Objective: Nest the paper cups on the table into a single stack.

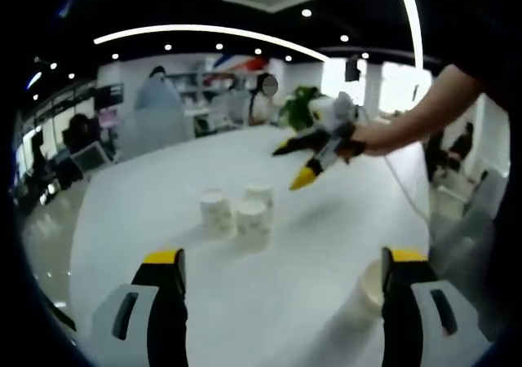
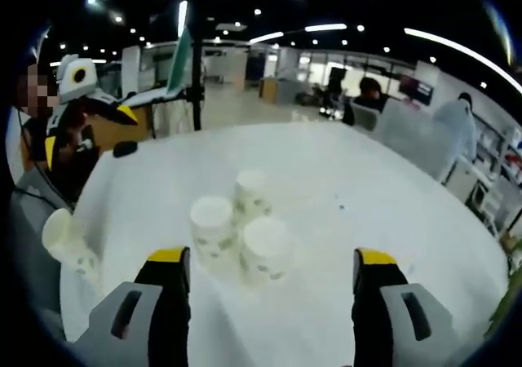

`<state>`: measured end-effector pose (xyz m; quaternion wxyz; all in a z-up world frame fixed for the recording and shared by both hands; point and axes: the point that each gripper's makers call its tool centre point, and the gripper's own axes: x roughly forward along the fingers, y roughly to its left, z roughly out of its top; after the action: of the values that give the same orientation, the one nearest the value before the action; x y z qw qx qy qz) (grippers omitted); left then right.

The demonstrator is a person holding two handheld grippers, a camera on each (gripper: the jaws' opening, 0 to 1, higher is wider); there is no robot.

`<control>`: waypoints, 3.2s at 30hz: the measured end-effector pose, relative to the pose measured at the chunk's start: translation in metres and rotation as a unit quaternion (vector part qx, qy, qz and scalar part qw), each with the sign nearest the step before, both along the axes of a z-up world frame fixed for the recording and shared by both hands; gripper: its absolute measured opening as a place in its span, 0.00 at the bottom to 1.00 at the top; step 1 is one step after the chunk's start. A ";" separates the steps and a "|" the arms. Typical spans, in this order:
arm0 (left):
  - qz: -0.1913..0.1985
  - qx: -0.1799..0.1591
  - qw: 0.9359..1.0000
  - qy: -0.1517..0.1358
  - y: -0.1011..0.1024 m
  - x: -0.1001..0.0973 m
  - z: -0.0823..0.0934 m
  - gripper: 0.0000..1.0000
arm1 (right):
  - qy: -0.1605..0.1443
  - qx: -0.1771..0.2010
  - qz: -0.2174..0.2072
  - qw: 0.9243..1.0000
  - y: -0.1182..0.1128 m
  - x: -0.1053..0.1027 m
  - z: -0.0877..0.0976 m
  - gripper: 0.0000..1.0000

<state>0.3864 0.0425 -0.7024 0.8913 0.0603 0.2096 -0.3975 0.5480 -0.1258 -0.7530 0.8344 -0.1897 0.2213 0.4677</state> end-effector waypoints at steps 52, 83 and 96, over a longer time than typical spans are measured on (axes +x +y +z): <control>0.029 -0.010 1.000 0.007 0.000 -0.002 -0.002 0.98 | 0.031 -0.041 0.077 0.996 0.027 0.017 -0.033 0.46; 0.035 -0.013 0.999 0.013 0.002 -0.005 -0.004 0.98 | 0.051 -0.047 0.080 0.994 0.013 0.008 -0.036 0.32; 0.022 -0.024 0.999 0.001 -0.004 -0.006 0.011 0.98 | 0.046 -0.028 0.041 0.998 -0.005 -0.016 -0.013 0.31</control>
<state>0.3800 0.0382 -0.6915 0.9008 0.0338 0.2018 -0.3829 0.5319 -0.1307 -0.7658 0.7980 -0.2003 0.2645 0.5031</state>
